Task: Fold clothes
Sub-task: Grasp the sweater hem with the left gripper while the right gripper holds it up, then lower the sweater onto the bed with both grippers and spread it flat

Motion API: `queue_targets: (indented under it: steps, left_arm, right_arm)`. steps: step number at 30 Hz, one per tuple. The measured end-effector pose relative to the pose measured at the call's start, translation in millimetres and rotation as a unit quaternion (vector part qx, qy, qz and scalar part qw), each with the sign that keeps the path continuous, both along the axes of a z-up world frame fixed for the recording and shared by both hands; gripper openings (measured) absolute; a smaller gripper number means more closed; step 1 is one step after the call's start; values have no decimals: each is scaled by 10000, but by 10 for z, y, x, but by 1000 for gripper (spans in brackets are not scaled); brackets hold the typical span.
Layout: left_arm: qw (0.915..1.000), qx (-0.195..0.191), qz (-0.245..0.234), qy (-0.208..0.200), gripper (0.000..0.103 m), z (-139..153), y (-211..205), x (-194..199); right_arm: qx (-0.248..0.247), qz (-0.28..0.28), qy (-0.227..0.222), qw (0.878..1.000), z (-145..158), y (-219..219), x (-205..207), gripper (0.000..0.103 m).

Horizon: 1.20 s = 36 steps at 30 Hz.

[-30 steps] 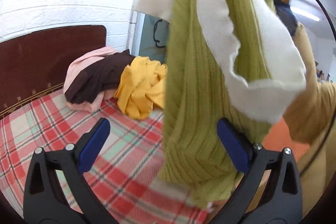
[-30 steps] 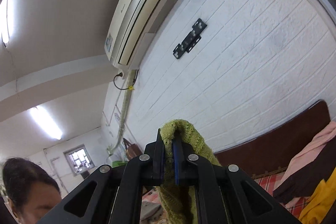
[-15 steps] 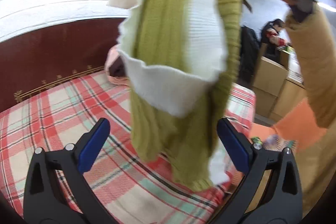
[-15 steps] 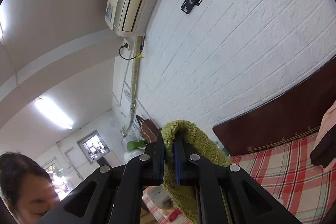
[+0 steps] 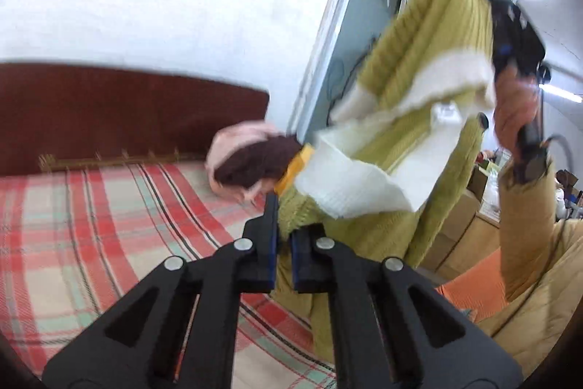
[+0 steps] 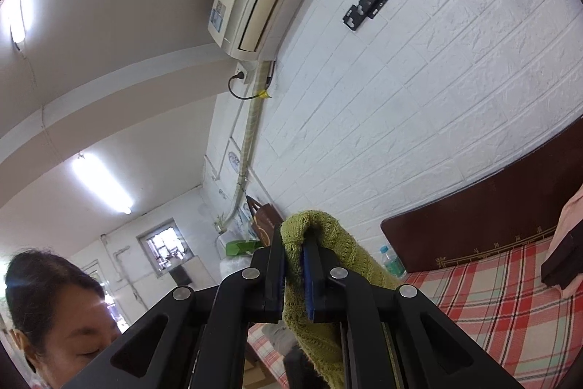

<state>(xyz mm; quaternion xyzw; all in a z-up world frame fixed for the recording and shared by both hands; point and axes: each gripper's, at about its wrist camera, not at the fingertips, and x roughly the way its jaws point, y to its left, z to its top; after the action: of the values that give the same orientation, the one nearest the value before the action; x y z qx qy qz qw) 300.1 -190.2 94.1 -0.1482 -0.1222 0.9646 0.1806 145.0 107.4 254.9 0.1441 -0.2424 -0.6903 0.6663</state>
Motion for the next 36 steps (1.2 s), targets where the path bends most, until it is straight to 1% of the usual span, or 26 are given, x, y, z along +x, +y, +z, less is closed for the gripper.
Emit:
queue_targets:
  steps: [2,3,4,7,10,11,13,15,16,18,19,20,22,23,24,25,26,27,28,29,30,31,32,33,34,36]
  left_arm:
    - [9993,-107,152,312,7,306,-91,247]
    - [9979,-234,337,503,7,524,-135,430]
    - [9969,-306,419,599,7,624,-200,501]
    - [9922,-486,804,818,7,1105,-343,863]
    - [9865,-805,1199,771,7,1326,-402,912]
    - [9844,-897,1328,726,7,1362,-406,931]
    - [9789,-1161,1611,481,7,1328,-447,758]
    - [9766,-1189,1792,39,7,998,-625,240]
    - [9768,-1119,1799,-300,7,831,-731,-6]
    - [9715,-1009,1963,-866,7,319,-1009,-533]
    - [9674,-992,2008,-1185,7,60,-1104,-739]
    - [9622,-975,2051,-1504,7,-199,-1199,-944]
    - [9524,-750,1954,-2215,7,-773,-1418,-1380]
    - [9467,-664,1957,-2470,7,-1022,-1509,-1494]
    - [9406,-625,1920,-2728,7,-1262,-1551,-1568]
    - [9339,-588,1881,-2985,7,-1501,-1592,-1642]
    - [9301,-556,1884,-3105,7,-1646,-1606,-1623]
    - [9273,-522,1858,-3208,7,-1733,-1630,-1632]
    - [9255,-491,1800,-3295,7,-1765,-1651,-1624]
    - [9237,-472,1839,-3328,10,-1753,-1654,-1591]
    - [9260,-534,1794,-3279,13,-1697,-1634,-1537]
    - [9283,-597,1747,-3228,31,-1640,-1613,-1483]
    - [9305,-661,1699,-3177,58,-1583,-1593,-1429]
    - [9313,-789,1749,-3095,69,-1550,-1579,-1385]
    - [9319,-919,1800,-3011,78,-1516,-1565,-1340]
    - [9301,-1055,1739,-3060,78,-1538,-1525,-1325]
  right_arm:
    - [-106,7,208,9997,78,117,145,9]
    - [-158,5,312,9994,114,178,220,9]
    - [-208,-5,415,9989,145,243,298,9]
    - [-380,-68,646,9972,187,433,482,9]
    - [-364,-107,615,9974,110,506,481,9]
    - [-321,-109,510,9981,62,492,411,9]
    - [-129,-92,167,9997,-81,388,165,10]
    - [217,-79,-227,9995,-341,179,-132,10]
    - [419,-83,-446,9981,-499,57,-293,10]
    - [906,-121,-947,9913,-897,-236,-652,10]
    - [1196,-181,-1197,9854,-1119,-379,-830,10]
    - [1554,-301,-1448,9767,-1374,-519,-1006,11]
    - [2317,-398,-1823,9547,-1875,-796,-1325,20]
    - [2743,-476,-1940,9407,-2111,-900,-1438,25]
    - [3206,-645,-1930,9251,-2315,-981,-1506,28]
    - [3599,-763,-1839,9115,-2473,-1047,-1542,32]
    - [3896,-806,-1635,9028,-2562,-1090,-1531,43]
    - [4188,-848,-1428,8928,-2652,-1133,-1521,49]
    - [4427,-883,-1165,8847,-2705,-1173,-1500,50]
    - [4577,-876,-798,8812,-2692,-1214,-1444,52]
    - [4695,-821,-393,8782,-2659,-1263,-1359,57]
    - [4808,-741,34,8737,-2635,-1330,-1285,63]
    - [4934,-650,535,8657,-2635,-1431,-1197,74]
    - [5068,-600,1100,8529,-2660,-1546,-1069,79]
    - [5205,-544,1647,8361,-2720,-1671,-963,80]
    - [5476,-380,2665,7923,-2898,-1933,-798,80]
